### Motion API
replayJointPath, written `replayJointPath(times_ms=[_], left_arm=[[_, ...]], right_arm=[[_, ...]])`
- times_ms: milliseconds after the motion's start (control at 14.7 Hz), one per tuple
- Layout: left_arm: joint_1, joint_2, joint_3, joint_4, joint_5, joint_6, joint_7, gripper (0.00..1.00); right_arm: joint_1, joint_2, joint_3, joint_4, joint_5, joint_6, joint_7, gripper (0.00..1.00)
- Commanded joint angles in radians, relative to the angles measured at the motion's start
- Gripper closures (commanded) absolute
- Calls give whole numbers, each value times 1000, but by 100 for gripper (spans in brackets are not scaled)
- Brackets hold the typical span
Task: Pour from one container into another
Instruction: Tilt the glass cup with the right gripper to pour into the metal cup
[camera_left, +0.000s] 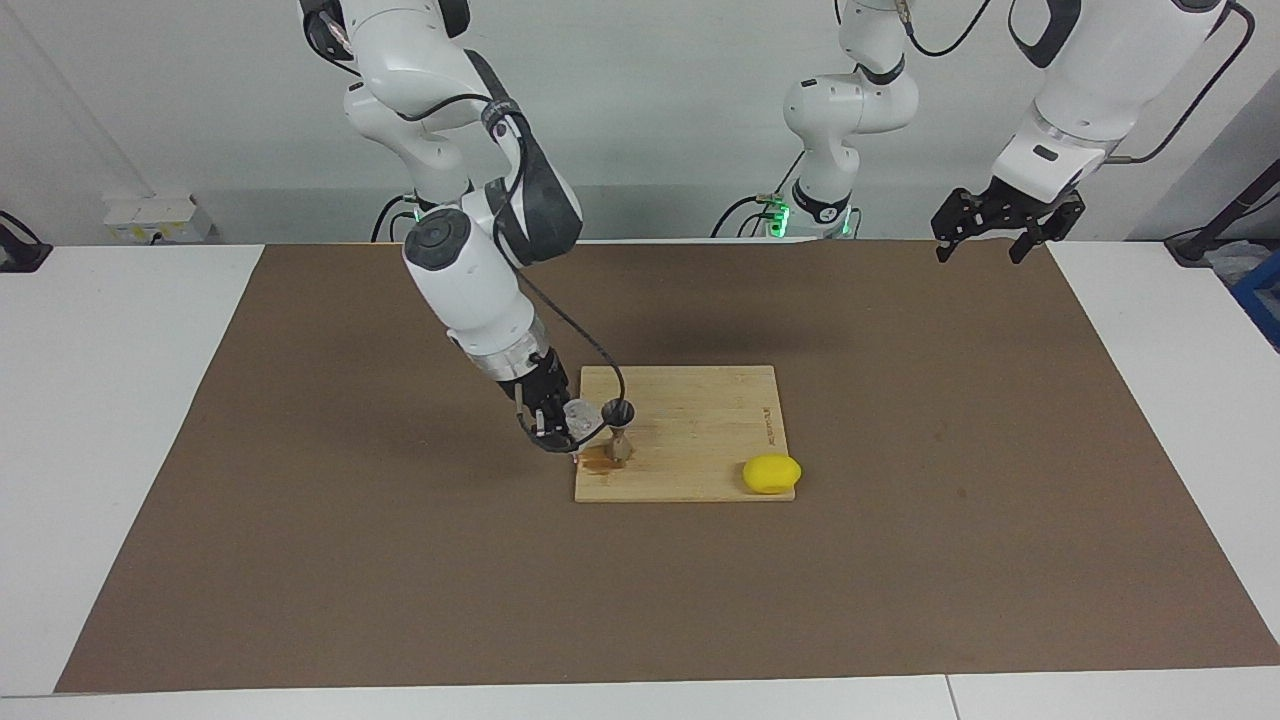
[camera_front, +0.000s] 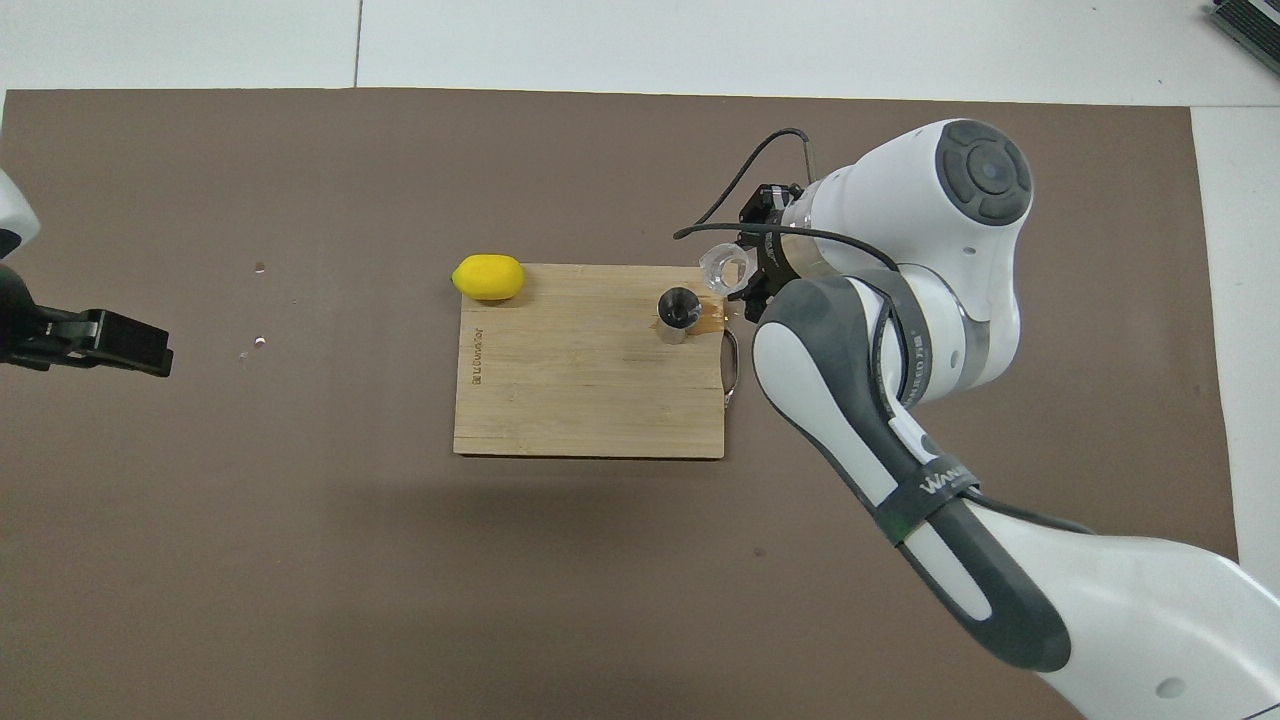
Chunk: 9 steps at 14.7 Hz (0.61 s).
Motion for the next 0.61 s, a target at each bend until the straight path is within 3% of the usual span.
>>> replayJointPath(times_ms=[0, 543], left_arm=[[16, -34, -8, -38, -14, 15, 10, 0], [16, -34, -8, -38, -14, 15, 10, 0]], right_arm=[[20, 20, -2, 37, -82, -15, 18, 100], [72, 18, -2, 59, -309, -69, 16, 100]])
